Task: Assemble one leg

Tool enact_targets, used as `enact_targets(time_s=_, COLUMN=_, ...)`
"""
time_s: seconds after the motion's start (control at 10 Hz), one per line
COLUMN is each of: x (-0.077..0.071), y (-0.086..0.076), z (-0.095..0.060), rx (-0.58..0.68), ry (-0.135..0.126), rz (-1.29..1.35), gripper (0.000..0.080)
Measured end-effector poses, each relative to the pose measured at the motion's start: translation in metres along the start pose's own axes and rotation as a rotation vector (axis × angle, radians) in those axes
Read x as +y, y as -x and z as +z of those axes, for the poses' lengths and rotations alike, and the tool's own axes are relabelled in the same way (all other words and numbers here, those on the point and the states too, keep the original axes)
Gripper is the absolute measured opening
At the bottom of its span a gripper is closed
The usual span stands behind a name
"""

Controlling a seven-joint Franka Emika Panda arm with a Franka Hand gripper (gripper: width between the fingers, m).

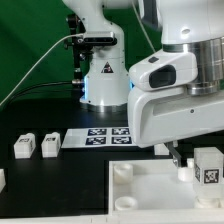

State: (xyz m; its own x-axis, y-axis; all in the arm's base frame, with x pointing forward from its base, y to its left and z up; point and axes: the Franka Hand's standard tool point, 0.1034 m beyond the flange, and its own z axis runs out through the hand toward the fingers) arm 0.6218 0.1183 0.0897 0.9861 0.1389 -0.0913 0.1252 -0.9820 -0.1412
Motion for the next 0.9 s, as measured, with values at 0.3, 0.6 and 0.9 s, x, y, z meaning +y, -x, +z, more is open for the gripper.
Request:
enact_targets(time_s=0.3, x=0.0087, y=-0.0113, z=-0.0077, rx=0.027, ry=0.002, rz=0.011, gripper=0.0649)
enact_targets(time_s=0.6, x=0.0115, y=-0.0121, z=-0.0036, rx=0.03, ry=0.005, rz=0.016, gripper=0.0649)
enact_targets(time_s=0.9, x=0.012, y=-0.0142, z=-0.0022, rx=0.042, ry=0.006, rz=0.025, gripper=0.052)
